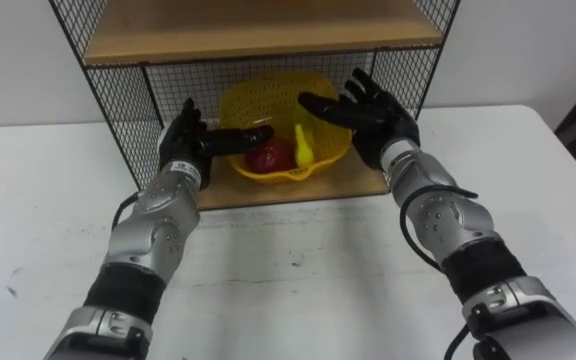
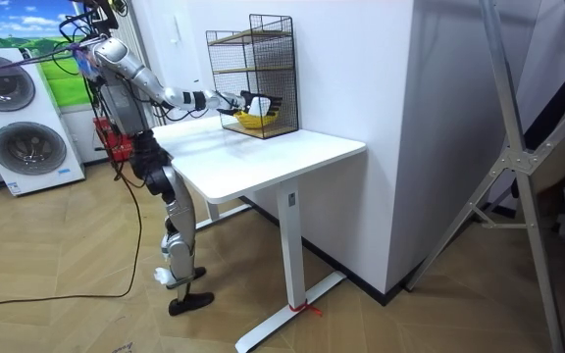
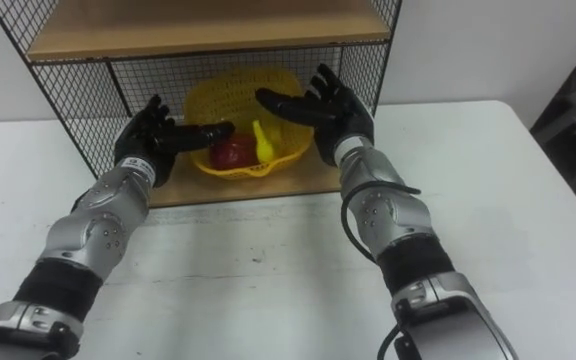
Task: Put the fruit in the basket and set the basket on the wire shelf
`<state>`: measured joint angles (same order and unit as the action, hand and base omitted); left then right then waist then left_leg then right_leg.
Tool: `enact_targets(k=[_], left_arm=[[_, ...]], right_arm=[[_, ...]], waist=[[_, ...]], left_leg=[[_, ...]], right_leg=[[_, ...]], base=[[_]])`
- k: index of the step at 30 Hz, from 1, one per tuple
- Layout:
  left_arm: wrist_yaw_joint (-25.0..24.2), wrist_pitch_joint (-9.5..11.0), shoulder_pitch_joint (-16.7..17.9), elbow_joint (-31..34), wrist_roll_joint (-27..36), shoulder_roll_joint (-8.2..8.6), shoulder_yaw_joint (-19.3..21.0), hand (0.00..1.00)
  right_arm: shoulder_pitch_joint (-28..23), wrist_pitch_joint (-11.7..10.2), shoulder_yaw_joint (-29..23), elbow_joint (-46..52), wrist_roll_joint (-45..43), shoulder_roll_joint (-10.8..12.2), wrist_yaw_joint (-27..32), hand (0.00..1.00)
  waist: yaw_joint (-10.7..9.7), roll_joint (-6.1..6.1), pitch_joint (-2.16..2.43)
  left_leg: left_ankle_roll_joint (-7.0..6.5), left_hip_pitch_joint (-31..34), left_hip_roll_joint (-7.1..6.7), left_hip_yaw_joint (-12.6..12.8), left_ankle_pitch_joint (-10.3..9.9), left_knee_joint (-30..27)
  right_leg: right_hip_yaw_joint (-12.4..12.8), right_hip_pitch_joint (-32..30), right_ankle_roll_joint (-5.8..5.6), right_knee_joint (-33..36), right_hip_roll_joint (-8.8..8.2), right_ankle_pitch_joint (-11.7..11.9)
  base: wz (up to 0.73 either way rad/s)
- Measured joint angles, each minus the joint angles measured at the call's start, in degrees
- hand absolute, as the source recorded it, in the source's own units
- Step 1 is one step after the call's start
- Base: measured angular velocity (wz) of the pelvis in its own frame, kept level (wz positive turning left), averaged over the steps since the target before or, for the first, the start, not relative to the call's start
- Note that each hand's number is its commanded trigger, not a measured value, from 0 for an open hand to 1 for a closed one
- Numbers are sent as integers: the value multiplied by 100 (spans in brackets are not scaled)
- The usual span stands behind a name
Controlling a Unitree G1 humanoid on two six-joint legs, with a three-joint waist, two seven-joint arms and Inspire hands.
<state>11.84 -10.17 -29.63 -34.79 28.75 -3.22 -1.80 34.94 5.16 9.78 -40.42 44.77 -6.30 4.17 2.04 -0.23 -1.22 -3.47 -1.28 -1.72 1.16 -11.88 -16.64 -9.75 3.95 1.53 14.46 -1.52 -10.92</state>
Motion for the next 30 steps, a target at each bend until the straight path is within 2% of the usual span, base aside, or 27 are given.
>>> enact_targets(k=[7, 10, 14, 16, 17, 23, 24, 26, 30], left_arm=[[80, -112, 0, 78, -6, -54, 121, 0], [197, -112, 0, 226, -15, -121, 138, 0], [236, -112, 6, 551, 97, -288, 139, 0], [245, -110, 71, 801, 91, -310, 156, 0], [248, -101, 151, 1062, 27, -311, 160, 0], [254, -66, 798, 2150, -82, -312, 156, 0], [249, -59, 962, 2290, -151, -312, 154, 0], [208, -60, 1226, 2534, -293, -305, 113, 0], [63, -57, 1598, 2945, -590, -306, 112, 0]], right_arm=[[-45, 1, 0, 0, -9, -2, 4, 0], [-45, -1, 0, 1, -17, -38, 5, 0], [-53, -1, 16, 70, -159, -99, 0, 0], [-97, -1, 7, 150, -431, -108, 2, 0], [-253, -6, -35, 445, -634, -114, 8, 0], [-1112, -17, -56, 1550, -1413, -141, -1, 0], [-1307, -16, -72, 1746, -1614, -144, -11, 0], [-1538, -14, -72, 2004, -1897, -146, -14, 0], [-2002, -24, -229, 2557, -2235, -162, 2, 0]], waist=[[-37, 65, 43], [-42, 76, 55], [-31, 70, 71], [-25, 63, 100], [-27, 45, 117], [-49, 36, 140], [-52, 30, 166], [-52, 30, 190], [-53, 0, 190]], left_leg=[[1, -41, -2, -58, 4, -2], [5, -58, -8, -103, 7, -16], [18, -110, -14, -142, 28, 39], [20, -145, -17, -148, 40, 81], [22, -147, -31, -164, 75, 125], [31, -325, -37, -173, 99, 205], [31, -363, -41, -175, 106, 243], [36, -409, -44, -175, 115, 303], [39, -463, -45, -170, 119, 315]], right_leg=[[-60, 104, 2, -96, 8, 33], [-106, 145, 2, -95, 5, 33], [-133, 187, 2, -95, 4, 33], [-128, 213, 2, -103, 2, 33], [-140, 213, 2, -123, -8, 33], [-135, 378, 9, -175, -7, 37], [-141, 406, 10, -181, -9, 36], [-137, 425, 10, -182, -11, 35], [-139, 494, 15, -222, -10, 25]], base=[[3], [8], [3], [3], [5], [1], [0], [0], [0]])
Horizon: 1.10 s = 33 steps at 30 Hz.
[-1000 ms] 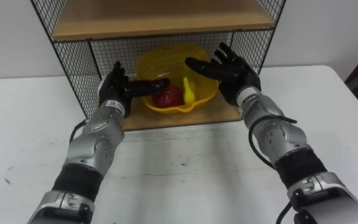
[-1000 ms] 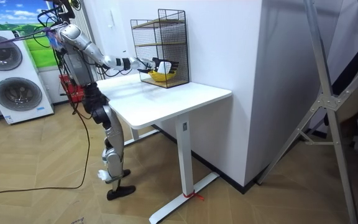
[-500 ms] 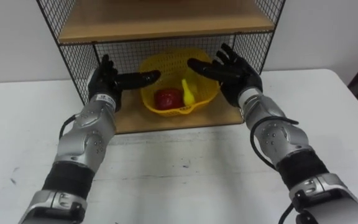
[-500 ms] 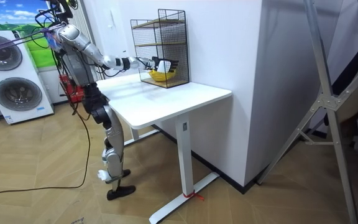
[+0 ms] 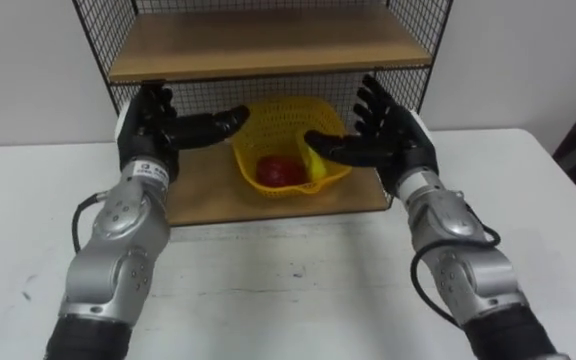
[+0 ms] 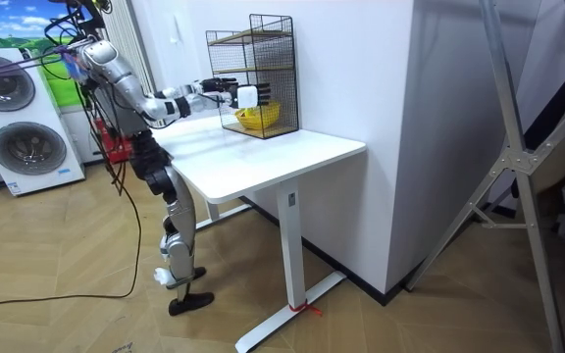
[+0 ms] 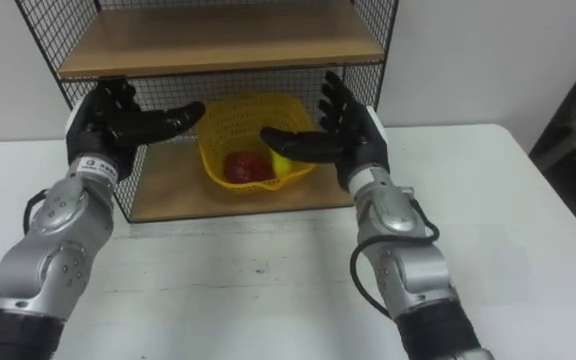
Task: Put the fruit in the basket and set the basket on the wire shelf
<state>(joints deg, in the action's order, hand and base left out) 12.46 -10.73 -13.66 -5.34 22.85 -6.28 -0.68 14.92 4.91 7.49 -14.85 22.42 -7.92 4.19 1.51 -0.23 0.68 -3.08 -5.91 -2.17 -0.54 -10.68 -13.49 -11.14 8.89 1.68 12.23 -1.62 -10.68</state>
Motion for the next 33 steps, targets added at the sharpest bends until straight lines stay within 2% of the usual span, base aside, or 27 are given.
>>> enact_targets(k=[1, 3, 5, 10, 12, 16, 19, 21, 25, 27, 30, 32, 33], left_arm=[[-38, 3, 26, 38, -1, 0, 9, 0], [-150, 160, 144, 107, -92, 1, 29, 0], [-190, 231, 254, 143, -118, 11, 23, 0], [-261, 266, 584, 419, -114, 37, -57, 0], [-323, 367, 839, 681, -115, 37, -57, 0], [-428, 484, 1166, 735, -101, 42, -81, 0], [-471, 605, 1594, 747, -111, 11, -81, 0], [-554, 627, 1996, 750, -113, -3, -102, 0], [-669, 627, 2374, 751, -112, -16, -254, 0], [-847, 697, 2590, 877, -88, -39, -295, 0], [-1011, 825, 2819, 926, -82, -143, -414, 0], [-1083, 846, 2971, 1047, -49, -143, -410, 0], [-1120, 923, 3052, 1114, -49, -144, -400, 0]], right_arm=[[-63, -14, -42, 37, -24, -10, 0, 0], [-297, -25, -139, 176, -126, -59, -56, 0], [-471, -46, -140, 310, -133, -62, -116, 0], [-1076, -122, -148, 810, -152, -58, -139, 0], [-1268, -122, -157, 1068, -210, -58, -211, 0], [-1442, -144, -197, 1313, -234, -82, -283, 0], [-1863, -192, -213, 1640, -228, -115, -439, 0], [-2147, -193, -242, 1774, -298, -128, -528, 0], [-2393, -192, -256, 1969, -363, -128, -691, 0], [-2479, -202, -300, 2206, -219, -130, -858, 0], [-2654, -325, -380, 2392, -123, -131, -924, 0], [-2842, -439, -436, 2443, -103, -130, -937, 0], [-2980, -485, -472, 2484, -103, -124, -935, 0]], waist=[[2, -9, -2], [29, -74, -29], [35, -108, -42], [-1, -123, -49], [-72, -111, -53], [-123, -83, -53], [-127, -81, -51], [-142, -88, -50], [-166, -112, -51], [-174, -138, -32], [-181, -144, -35], [-182, -144, -35], [-182, -144, -37]], left_leg=[[0, -12, 0, 1, 0, 4], [7, -75, 0, 23, 40, 88], [10, -77, 6, 39, 43, 97], [11, 20, 15, 41, 44, 108], [13, 75, 22, 83, 56, 116], [12, 61, 36, 143, 77, 127], [13, 33, 41, 178, 75, 189], [13, 34, 42, 200, 74, 194], [13, 117, 43, 217, 74, 192], [12, 169, 49, 232, 75, 170], [12, 232, 53, 219, 77, 148], [12, 240, 53, 222, 74, 152], [13, 239, 52, 221, 73, 182]], right_leg=[[1, 18, -1, -29, 3, 1], [27, 30, 0, -56, 2, 1], [31, 5, 5, -65, 5, 5], [15, -57, 3, -155, 23, 38], [41, -79, 2, -155, 42, 76], [165, -105, 6, -145, 64, 98], [172, -103, -1, -158, 60, 91], [184, -160, -2, -160, 59, 86], [176, -221, -3, -150, 54, 85], [221, -301, 4, -151, 63, 90], [235, -325, 7, -138, 73, 112], [257, -333, 6, -152, 78, 112], [278, -360, -3, -159, 78, 100]], base=[[0], [-5], [-3], [0], [-2], [-9], [-6], [-5], [-2], [-2], [0], [0], [0]])
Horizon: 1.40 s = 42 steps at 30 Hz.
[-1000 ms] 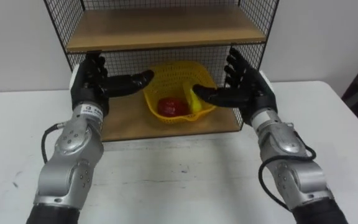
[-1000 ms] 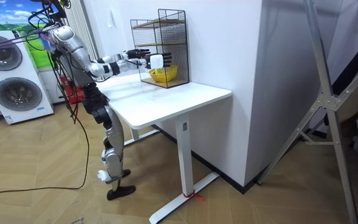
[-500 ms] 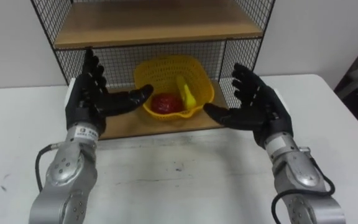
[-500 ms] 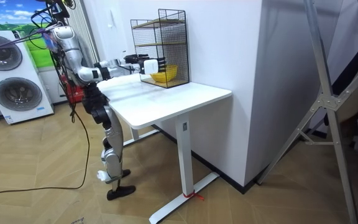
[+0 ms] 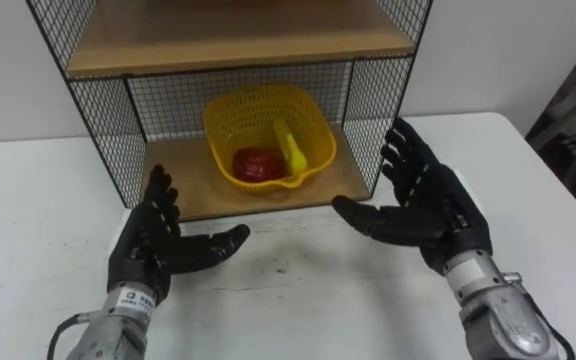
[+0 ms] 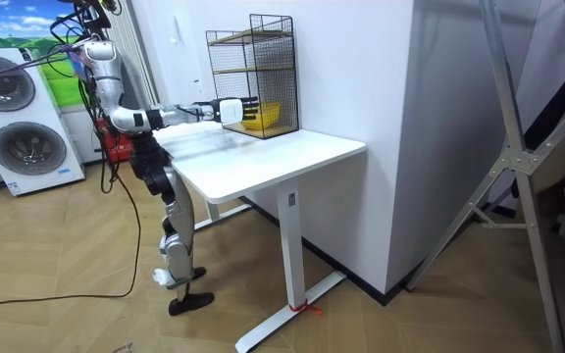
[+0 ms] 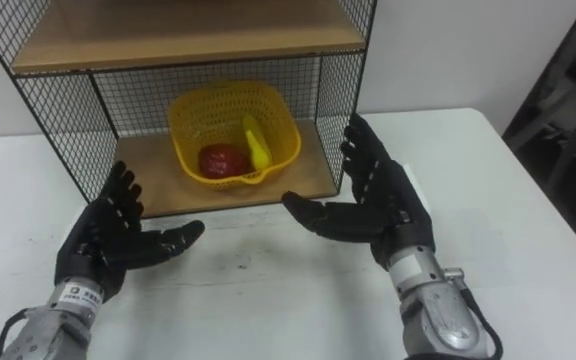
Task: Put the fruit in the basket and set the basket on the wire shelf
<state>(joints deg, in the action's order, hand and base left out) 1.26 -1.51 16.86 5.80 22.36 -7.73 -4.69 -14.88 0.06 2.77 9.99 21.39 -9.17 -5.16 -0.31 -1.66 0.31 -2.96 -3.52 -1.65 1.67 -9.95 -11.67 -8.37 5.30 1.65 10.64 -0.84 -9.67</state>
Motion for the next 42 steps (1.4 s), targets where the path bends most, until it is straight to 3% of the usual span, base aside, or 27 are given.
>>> enact_targets(k=[4, 10, 12, 16, 17, 19, 22, 24, 25, 28, 30, 33, 34, 37, 39, 41, 42], left_arm=[[-30, 255, 139, 101, -6, -6, 28, 0], [3, 699, 307, 313, -140, -27, 167, 0], [184, 962, 341, 337, -315, -10, 375, 0], [731, 1292, 472, 442, -721, 9, 722, 0], [958, 1363, 559, 544, -853, 17, 806, 0], [1363, 1546, 591, 625, -1062, 18, 1050, 0], [2183, 1795, 596, 861, -1333, 16, 1962, 0], [2830, 2057, 589, 1086, -1359, -15, 2791, 0], [2999, 2115, 589, 1107, -1350, -63, 3047, 0], [4094, 2244, 632, 1111, -1290, -520, 4437, 0], [4681, 2330, 732, 1110, -1276, -727, 5029, 0], [5455, 2482, 779, 846, -1247, -972, 5713, 0], [5565, 2476, 777, 745, -1169, -1029, 5837, 0], [6108, 2382, 811, -66, -758, -1464, 6271, 0], [6413, 2287, 941, -543, -68, -1717, 6488, 0], [6542, 2275, 1050, -949, 443, -1873, 6578, 0], [6555, 2252, 1134, -1412, 746, -2009, 6577, 0]], right_arm=[[-229, -24, -95, 158, -12, 3, 42, 0], [-317, -588, -224, 203, -69, -19, 385, 0], [-461, -795, -246, 238, -129, -18, 578, 0], [-782, -959, -516, 424, -419, -21, 982, 0], [-852, -1096, -657, 459, -495, -20, 1166, 0], [-890, -1259, -893, 460, -682, -22, 1549, 0], [-892, -1436, -1442, 497, -1062, -36, 2234, 0], [-890, -1586, -2016, 509, -1182, -173, 2848, 0], [-890, -1618, -2188, 508, -1200, -257, 2994, 0], [-885, -1772, -3343, 522, -1185, -840, 3946, 0], [-883, -1859, -3850, 519, -1056, -1124, 4455, 0], [-917, -1942, -4515, 295, -1033, -1202, 5096, 0], [-939, -1941, -4615, 198, -1032, -1206, 5209, 0], [-1111, -1859, -4994, -537, -616, -1407, 5673, 0], [-1186, -1683, -5416, -960, -64, -1588, 6014, 0], [-1234, -1675, -5771, -1298, 357, -1665, 6206, 0], [-1240, -1673, -5925, -1820, 674, -1827, 6283, 0]], waist=[[18, 31, -13], [59, 53, -31], [78, 76, -39], [142, 116, -16], [195, 130, -18], [247, 135, -23], [351, 148, -29], [482, 177, -28], [497, 187, -27], [548, 229, -16], [551, 223, 24], [529, 181, 19], [531, 168, 22], [524, 108, 15], [515, 87, 10], [498, 84, 9], [487, 79, 9]], left_leg=[[-1, 2, -2, 33, -2, 21], [-1, 28, 6, 77, 0, 25], [-1, 18, 1, 74, 0, 25], [0, 98, -5, 9, -1, 15], [0, 92, -6, 12, -1, 25], [6, 94, -10, 4, 8, 40], [9, 94, -10, -13, 8, 36], [9, 93, -7, -16, 7, 35], [9, 93, -7, -17, 7, 32], [10, 142, -14, -42, 6, -4], [10, 208, -19, -68, 6, -7], [14, 219, -42, -142, 7, -11], [17, 221, -46, -151, 8, -10], [33, 308, -53, -154, 9, -21], [42, 418, -96, -123, -19, -111], [45, 554, -97, -180, -61, -190], [42, 636, -97, -193, -85, -241]], right_leg=[[45, -38, -13, 2, 6, -15], [65, -36, -2, 0, 24, 8], [70, -50, -2, -4, 24, 7], [46, -122, -6, 7, 21, 3], [47, -122, -4, 6, 22, 5], [39, -118, 4, 4, 52, 13], [45, -132, 5, -6, 63, 13], [48, -143, -4, -11, 62, 2], [45, -143, -4, -12, 60, 2], [21, -176, -16, 20, 9, -37], [-7, -231, -18, 22, 5, -42], [-67, -267, -8, 139, -22, -139], [-74, -282, -5, 177, -28, -160], [-89, -408, 22, 329, -53, -235], [-104, -529, 18, 444, -80, -304], [-125, -611, 22, 455, -72, -302], [-133, -676, 25, 495, -79, -303]], base=[[-4], [-3], [0], [0], [-5], [-2], [1], [0], [0], [8], [8], [13], [7], [1], [0], [4], [5]])
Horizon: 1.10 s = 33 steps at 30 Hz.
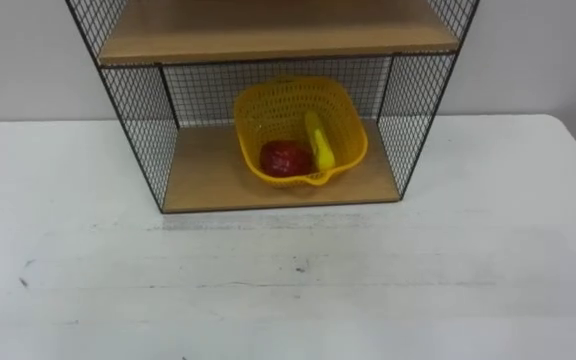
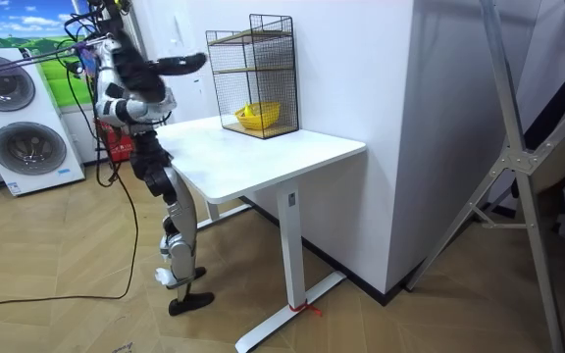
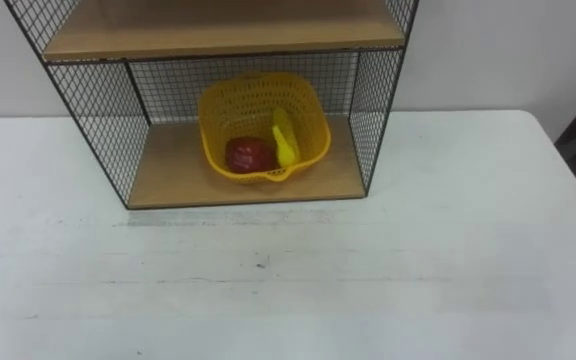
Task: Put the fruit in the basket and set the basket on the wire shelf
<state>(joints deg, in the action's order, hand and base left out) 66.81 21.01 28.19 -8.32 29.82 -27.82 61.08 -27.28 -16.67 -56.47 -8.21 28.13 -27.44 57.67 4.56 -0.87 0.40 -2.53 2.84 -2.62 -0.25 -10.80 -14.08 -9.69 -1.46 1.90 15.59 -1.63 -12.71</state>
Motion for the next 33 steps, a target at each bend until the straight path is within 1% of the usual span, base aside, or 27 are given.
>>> enact_targets(k=[1, 2, 3, 4, 6, 7, 8, 9, 10, 11, 12, 13, 15, 16, 17, 18, 19, 20, 21, 22, 24, 25, 27, 28, 30, 31, 33], left_arm=[[-10, -42, 39, -252, 134, -62, -2, 0], [-71, -106, 81, -737, 419, -141, -11, 0], [-172, -128, 117, -1271, 890, -209, -27, 0], [-230, -158, 131, -1552, 1118, -235, -48, 0], [-448, -362, 127, -2589, 1907, -235, -146, 0], [-509, -407, 127, -2837, 2047, -223, -166, 0], [-612, -479, 127, -3285, 2273, -173, -173, 0], [-754, -480, 140, -3650, 2430, -22, -167, 0], [-822, -479, 157, -3769, 2491, 96, -165, 0], [-947, -478, 163, -3924, 2553, 377, -178, 0], [-1057, -473, 150, -4137, 2591, 617, -319, 0], [-1137, -473, 147, -4225, 2587, 764, -446, 0], [-1458, -494, 92, -4602, 2628, 1320, -1081, 0], [-1536, -511, 33, -4788, 2626, 1405, -1208, 0], [-1728, -576, -92, -5104, 2616, 1539, -1409, 0], [-1963, -636, -186, -5294, 2607, 1672, -1547, 0], [-2096, -679, -216, -5384, 2577, 1728, -1599, 0], [-2342, -753, -251, -5529, 2454, 1808, -1716, 0], [-2561, -835, -302, -5702, 2164, 1838, -1817, 0], [-2654, -876, -310, -5726, 2013, 1855, -1878, 0], [-3020, -1078, -344, -5736, 1128, 1922, -2267, 0], [-3109, -1149, -361, -5737, 884, 1932, -2384, 0], [-3538, -1442, -521, -5824, -21, 1925, -2899, 0], [-3669, -1506, -578, -5825, -222, 1924, -3035, 0], [-4176, -1840, -877, -5805, -1152, 1919, -3528, 0], [-4304, -1905, -962, -5799, -1451, 1919, -3657, 0], [-4678, -2084, -1253, -5781, -2291, 1894, -4080, 0]], right_arm=[[0, 34, -40, -298, 158, -95, 29, 0], [-35, 116, -88, -823, 441, -218, 41, 0], [-68, 177, -106, -1304, 731, -235, 32, 0], [-72, 196, -103, -1563, 873, -234, 18, 0], [-90, 391, -100, -2729, 1437, -219, -145, 0], [-99, 423, -98, -3020, 1611, -207, -197, 0], [-117, 450, -103, -3601, 1944, -169, -303, 0], [-218, 473, -103, -3989, 2116, -19, -408, 0], [-271, 473, -97, -4152, 2129, 83, -463, 0], [-337, 461, -78, -4502, 2137, 330, -589, 0], [-335, 415, 86, -4838, 2195, 583, -656, 0], [-334, 412, 209, -4960, 2213, 736, -682, 0], [-194, 409, 776, -5328, 2397, 1324, -859, 0], [-116, 416, 887, -5451, 2429, 1431, -886, 0], [35, 434, 1077, -5727, 2448, 1621, -1016, 0], [141, 509, 1250, -6009, 2449, 1747, -1168, 0], [178, 557, 1310, -6109, 2447, 1797, -1235, 0], [259, 642, 1411, -6257, 2426, 1856, -1355, 0], [373, 714, 1476, -6452, 2324, 1863, -1488, 0], [424, 757, 1520, -6524, 2253, 1863, -1550, 0], [706, 957, 1886, -6770, 1750, 1857, -1782, 0], [781, 1038, 1996, -6780, 1585, 1854, -1849, 0], [1132, 1318, 2608, -6996, 742, 1768, -2307, 0], [1221, 1396, 2751, -7008, 526, 1753, -2437, 0], [1503, 1617, 3375, -7014, -261, 1662, -3023, 0], [1584, 1676, 3526, -7008, -462, 1626, -3163, 0], [1869, 1815, 3955, -6973, -1115, 1533, -3593, 0]], waist=[[-9, -1, 0], [-35, 7, 3], [-77, 11, 8], [-98, 9, 8], [-115, 21, 5], [-120, 24, 10], [-142, 30, 23], [-147, 46, 53], [-151, 57, 62], [-160, 71, 67], [-183, 67, 70], [-184, 66, 70], [-262, 70, 74], [-272, 70, 74], [-320, 69, 75], [-384, 57, 83], [-412, 53, 86], [-447, 52, 86], [-485, 50, 86], [-504, 40, 90], [-550, 13, 82], [-550, 15, 76], [-574, 30, 69], [-575, 28, 64], [-573, 21, 49], [-561, 22, 42], [-565, 26, 4]], left_leg=[[-3, 39, 2, -1, -17, -35], [-9, 122, 4, -1, -42, -97], [-14, 191, 2, -15, -58, -144], [-16, 204, 2, -28, -62, -150], [-18, 157, 24, -31, -63, -124], [-19, 148, 24, -40, -64, -122], [-11, 126, 20, -59, -71, -125], [4, 105, 15, -70, -90, -124], [1, 89, 14, -70, -95, -125], [-3, 53, 13, -71, -108, -124], [-2, 16, 20, -67, -117, -133], [2, -12, 27, -52, -120, -134], [7, -104, 45, -10, -134, -135], [7, -132, 54, 12, -135, -129], [11, -170, 63, 29, -141, -129], [12, -192, 65, 29, -140, -135], [12, -207, 65, 32, -140, -134], [12, -230, 73, 60, -144, -132], [14, -242, 73, 58, -145, -136], [14, -248, 73, 58, -145, -142], [13, -274, 70, 66, -144, -143], [12, -304, 70, 72, -142, -124], [10, -468, 80, 65, -143, -64], [10, -502, 80, 66, -138, -44], [-3, -605, 75, 69, -71, 80], [-1, -627, 75, 77, -55, 111], [6, -666, 89, 119, -43, 144]], right_leg=[[-4, -33, 1, 16, -2, -3], [-11, -86, 1, 27, -2, -3], [-39, -97, 1, 30, -5, -3], [-57, -99, 1, 34, -12, -3], [-65, -93, -3, 19, -20, -4], [-64, -78, -7, 16, -22, -7], [-61, -56, -19, 10, -24, -32], [-63, -32, -30, 11, -28, -45], [-63, -13, -36, 11, -29, -50], [-65, 22, -50, 11, -33, -60], [-65, 64, -54, 11, -29, -63], [-60, 90, -51, 11, -28, -60], [-32, 171, -42, 17, -21, -55], [-5, 190, -43, 15, -12, -54], [24, 224, -48, 9, 3, -51], [22, 255, -50, 5, 4, -49], [24, 267, -45, 9, 2, -46], [37, 285, -23, 13, 3, -31], [36, 336, -11, 4, 6, -13], [27, 347, -9, 3, 5, -7], [42, 368, -14, 3, 3, 5], [46, 386, -16, -9, 3, 11], [27, 586, -34, -219, 33, 72], [26, 619, -36, -243, 34, 83], [53, 722, -45, -379, 56, 153], [69, 730, -48, -394, 59, 162], [119, 735, -30, -395, 80, 174]], base=[[0], [5], [7], [9], [2], [0], [4], [4], [0], [0], [0], [-5], [-10], [-14], [-10], [-5], [-4], [-8], [-6], [0], [0], [-3], [0], [0], [0], [-6], [-12]])
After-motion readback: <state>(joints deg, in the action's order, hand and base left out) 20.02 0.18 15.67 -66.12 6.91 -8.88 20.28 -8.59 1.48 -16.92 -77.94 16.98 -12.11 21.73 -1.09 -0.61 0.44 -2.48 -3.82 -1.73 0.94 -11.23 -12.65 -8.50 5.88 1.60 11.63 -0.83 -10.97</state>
